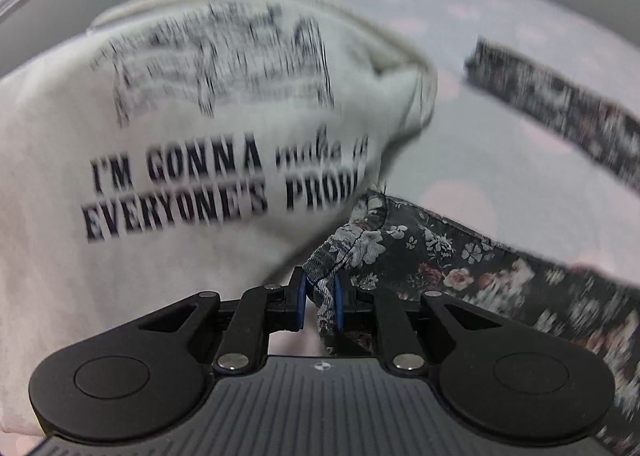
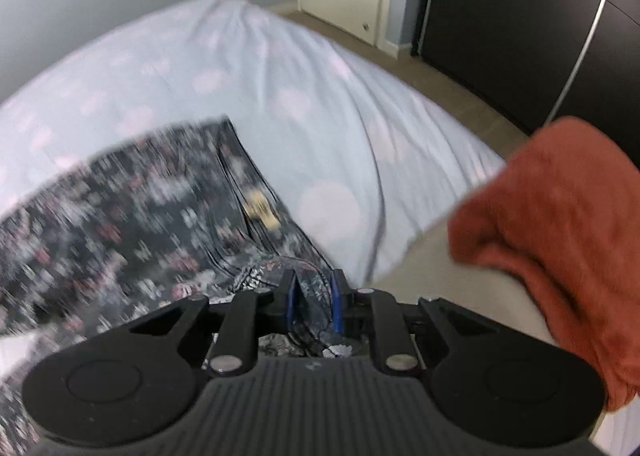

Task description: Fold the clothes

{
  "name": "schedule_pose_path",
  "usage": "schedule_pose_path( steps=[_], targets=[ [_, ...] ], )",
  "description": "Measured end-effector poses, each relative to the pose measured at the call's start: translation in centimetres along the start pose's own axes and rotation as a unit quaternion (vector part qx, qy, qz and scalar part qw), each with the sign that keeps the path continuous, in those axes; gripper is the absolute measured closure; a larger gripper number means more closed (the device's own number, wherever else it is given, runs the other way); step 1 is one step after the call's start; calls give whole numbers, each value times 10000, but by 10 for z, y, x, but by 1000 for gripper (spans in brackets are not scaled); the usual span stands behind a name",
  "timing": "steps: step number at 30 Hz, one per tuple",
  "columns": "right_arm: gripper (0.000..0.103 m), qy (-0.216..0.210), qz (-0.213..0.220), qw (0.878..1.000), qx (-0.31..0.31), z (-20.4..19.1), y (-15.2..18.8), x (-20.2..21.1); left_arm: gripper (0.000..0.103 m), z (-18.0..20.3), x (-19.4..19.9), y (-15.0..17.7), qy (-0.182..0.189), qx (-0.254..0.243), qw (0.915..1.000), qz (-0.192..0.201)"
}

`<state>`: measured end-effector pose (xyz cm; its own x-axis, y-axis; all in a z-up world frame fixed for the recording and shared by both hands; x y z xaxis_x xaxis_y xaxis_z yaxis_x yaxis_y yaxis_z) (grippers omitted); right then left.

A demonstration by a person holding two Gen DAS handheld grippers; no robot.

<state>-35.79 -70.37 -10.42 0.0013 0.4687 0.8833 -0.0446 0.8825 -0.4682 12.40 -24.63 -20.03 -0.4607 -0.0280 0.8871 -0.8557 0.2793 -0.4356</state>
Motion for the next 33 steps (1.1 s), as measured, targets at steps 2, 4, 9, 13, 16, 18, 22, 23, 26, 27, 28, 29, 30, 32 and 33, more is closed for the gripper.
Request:
schedule_pose_path(
  steps=[2,4,9,13,16,18,22,23,26,27,28,29,30,32,33],
  targets=[
    [83,47,-58,10000,-6,2,5,-5,89,0,-8,4,-69,-58,9998,-181],
    [82,74,-96,9999,-20,4,8,-9,88,1,-14,5,-131,-92,9994,-300],
    [65,135,-90,9999,17,11,12,-9,81,6,-15,7,-408,-242,9982,-368],
    [59,146,23,9999,55,19,12,2,67,7,2,6,-585,-336,9977,-92],
    [47,362,235,9991,-8,28,10,14,58,8,22,1,-579,-331,9976,205],
    [46,337,330,9989,-54,34,8,22,58,11,32,-2,-391,-379,9979,341],
    [46,156,469,9987,-115,43,4,35,57,24,45,-8,131,-619,9964,559],
    [46,100,485,9987,-83,41,4,38,57,29,48,-8,254,-763,9950,600],
    [46,-209,500,9984,157,33,4,45,57,47,58,-5,654,-1327,9857,803],
    [46,-348,483,9978,304,29,5,46,57,52,62,-4,855,-1511,9810,871],
    [46,-475,450,9968,466,24,6,48,57,57,66,-2,1074,-1667,9759,907],
    [46,-582,407,9953,656,19,8,48,57,61,69,1,1279,-1831,9702,936],
    [46,-680,368,9933,860,13,10,49,57,64,71,2,1438,-2023,9641,947],
    [46,-803,329,9875,1312,2,15,50,57,69,74,5,1728,-2414,9500,972],
    [46,-852,309,9834,1569,-3,18,50,57,73,76,6,1762,-2663,9424,997]
  ],
)
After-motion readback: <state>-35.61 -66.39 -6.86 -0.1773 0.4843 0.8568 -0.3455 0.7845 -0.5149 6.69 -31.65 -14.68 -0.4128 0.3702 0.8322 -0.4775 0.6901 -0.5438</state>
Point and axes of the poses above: each gripper's, at about its wrist camera, not at the fingertips, and x roughly against the way its jaws point, z to its right, y to its underside, the point moved 3 cm from there along -x, roughly the way its jaws point, and after that the axes turned 6 degrees about -z, right-handed, at the moved point
